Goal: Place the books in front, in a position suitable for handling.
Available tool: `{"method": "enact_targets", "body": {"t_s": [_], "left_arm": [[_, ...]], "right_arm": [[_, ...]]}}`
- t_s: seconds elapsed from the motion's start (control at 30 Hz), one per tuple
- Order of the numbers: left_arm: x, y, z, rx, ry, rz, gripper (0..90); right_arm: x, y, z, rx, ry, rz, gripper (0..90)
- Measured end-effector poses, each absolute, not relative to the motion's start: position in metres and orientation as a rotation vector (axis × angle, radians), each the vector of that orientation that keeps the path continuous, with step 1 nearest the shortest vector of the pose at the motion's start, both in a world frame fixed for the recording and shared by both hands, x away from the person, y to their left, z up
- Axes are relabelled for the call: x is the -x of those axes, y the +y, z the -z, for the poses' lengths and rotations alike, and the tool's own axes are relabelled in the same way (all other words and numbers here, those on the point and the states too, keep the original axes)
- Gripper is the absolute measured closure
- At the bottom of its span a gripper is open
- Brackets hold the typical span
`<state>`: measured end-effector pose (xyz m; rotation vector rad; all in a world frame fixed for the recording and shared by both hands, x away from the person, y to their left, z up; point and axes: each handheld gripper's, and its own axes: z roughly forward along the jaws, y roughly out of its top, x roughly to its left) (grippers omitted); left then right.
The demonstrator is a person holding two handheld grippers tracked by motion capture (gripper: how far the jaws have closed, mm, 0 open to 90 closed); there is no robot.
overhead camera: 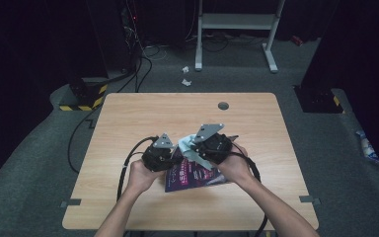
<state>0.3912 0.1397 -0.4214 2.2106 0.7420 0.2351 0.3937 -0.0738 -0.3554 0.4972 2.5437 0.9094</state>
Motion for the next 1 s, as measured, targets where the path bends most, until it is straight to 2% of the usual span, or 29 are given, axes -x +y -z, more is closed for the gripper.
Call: {"method": "enact_targets", "body": {"t_s": [0.2, 0.53, 0.83, 1.0], "left_arm": [[-0.393, 0.136, 0.422, -2.213, 0.739, -0.229, 83.9], [-0.392, 0.134, 0.419, -2.220, 0.738, -0.240, 83.9], [-0.393, 0.134, 0.420, -2.223, 0.731, -0.227, 83.9], [-0.393, 0.133, 0.419, -2.222, 0.728, -0.233, 83.9]], "right_arm": [[-0.404, -0.094, 0.365, -0.605, 2.545, -0.873, 84.3], [-0.377, -0.051, 0.340, -0.393, 2.559, -0.963, 84.3], [-0.403, -0.082, 0.360, -0.572, 2.557, -0.895, 84.3], [-0.394, -0.076, 0.355, -0.517, 2.562, -0.937, 84.3]]}}
